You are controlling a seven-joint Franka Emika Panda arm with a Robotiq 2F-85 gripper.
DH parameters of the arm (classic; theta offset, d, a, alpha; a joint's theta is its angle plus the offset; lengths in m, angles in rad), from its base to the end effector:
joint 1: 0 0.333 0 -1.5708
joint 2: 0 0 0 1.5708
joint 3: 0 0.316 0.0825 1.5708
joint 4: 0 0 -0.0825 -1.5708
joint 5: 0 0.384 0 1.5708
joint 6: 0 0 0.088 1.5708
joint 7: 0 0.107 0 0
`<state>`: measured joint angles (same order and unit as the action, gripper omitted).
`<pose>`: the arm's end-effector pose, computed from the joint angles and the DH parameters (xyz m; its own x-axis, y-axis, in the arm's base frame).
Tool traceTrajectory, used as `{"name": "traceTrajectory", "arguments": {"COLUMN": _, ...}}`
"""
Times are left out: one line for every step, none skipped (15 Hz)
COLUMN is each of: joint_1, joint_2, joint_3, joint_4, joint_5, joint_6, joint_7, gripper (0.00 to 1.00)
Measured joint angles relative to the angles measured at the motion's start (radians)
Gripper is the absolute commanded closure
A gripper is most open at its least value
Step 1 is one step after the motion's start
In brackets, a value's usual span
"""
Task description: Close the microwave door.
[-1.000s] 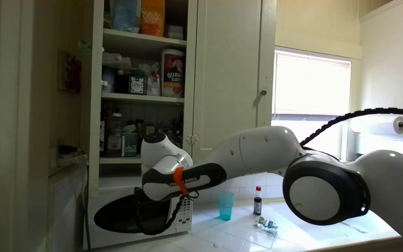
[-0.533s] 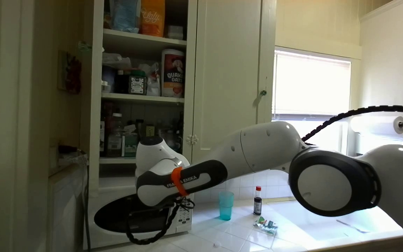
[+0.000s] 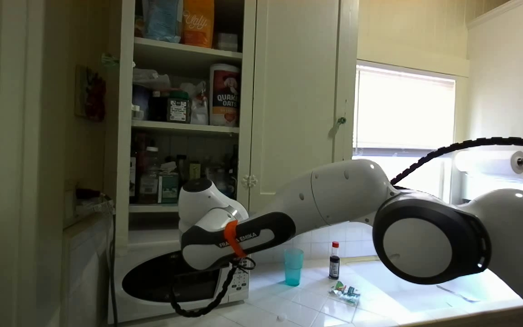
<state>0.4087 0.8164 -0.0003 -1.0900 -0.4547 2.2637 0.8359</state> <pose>0.7362 0.3062 0.3738 0.8518 -0.1525 0.5012 -0.2123 -0.9751 0.0642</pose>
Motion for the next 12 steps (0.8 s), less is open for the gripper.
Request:
{"name": "traceTrajectory", "arguments": {"joint_1": 0.002, "joint_2": 0.010, "joint_3": -0.013, "joint_4": 0.018, "joint_5": -0.021, "joint_6": 0.000, "joint_7": -0.003, "gripper": 0.00}}
{"name": "traceTrajectory", "arguments": {"joint_1": 0.005, "joint_2": 0.025, "joint_3": -0.032, "joint_4": 0.044, "joint_5": -0.027, "joint_6": 0.000, "joint_7": -0.018, "gripper": 0.00}}
{"name": "traceTrajectory", "arguments": {"joint_1": 0.009, "joint_2": 0.045, "joint_3": -0.053, "joint_4": 0.077, "joint_5": -0.027, "joint_6": 0.000, "joint_7": -0.041, "gripper": 0.00}}
{"name": "traceTrajectory", "arguments": {"joint_1": 0.010, "joint_2": 0.068, "joint_3": -0.068, "joint_4": 0.114, "joint_5": -0.026, "joint_6": -0.001, "joint_7": -0.069, "gripper": 0.00}}
{"name": "traceTrajectory", "arguments": {"joint_1": 0.008, "joint_2": 0.090, "joint_3": -0.078, "joint_4": 0.151, "joint_5": -0.021, "joint_6": -0.001, "joint_7": -0.100, "gripper": 0.00}}
{"name": "traceTrajectory", "arguments": {"joint_1": 0.005, "joint_2": 0.113, "joint_3": -0.083, "joint_4": 0.187, "joint_5": -0.013, "joint_6": -0.001, "joint_7": -0.134, "gripper": 0.00}}
{"name": "traceTrajectory", "arguments": {"joint_1": 0.000, "joint_2": 0.136, "joint_3": -0.084, "joint_4": 0.224, "joint_5": -0.002, "joint_6": -0.001, "joint_7": -0.172, "gripper": 0.00}}
{"name": "traceTrajectory", "arguments": {"joint_1": -0.004, "joint_2": 0.159, "joint_3": -0.084, "joint_4": 0.259, "joint_5": 0.010, "joint_6": -0.001, "joint_7": -0.210, "gripper": 0.00}}
{"name": "traceTrajectory", "arguments": {"joint_1": -0.007, "joint_2": 0.180, "joint_3": -0.085, "joint_4": 0.293, "joint_5": 0.022, "joint_6": -0.001, "joint_7": -0.243, "gripper": 0.00}}
{"name": "traceTrajectory", "arguments": {"joint_1": -0.010, "joint_2": 0.201, "joint_3": -0.085, "joint_4": 0.327, "joint_5": 0.035, "joint_6": -0.001, "joint_7": -0.271, "gripper": 0.00}}
{"name": "traceTrajectory", "arguments": {"joint_1": -0.011, "joint_2": 0.220, "joint_3": -0.087, "joint_4": 0.360, "joint_5": 0.047, "joint_6": -0.001, "joint_7": -0.291, "gripper": 0.00}}
{"name": "traceTrajectory", "arguments": {"joint_1": -0.011, "joint_2": 0.236, "joint_3": -0.090, "joint_4": 0.387, "joint_5": 0.058, "joint_6": -0.012, "joint_7": -0.294, "gripper": 0.00}}
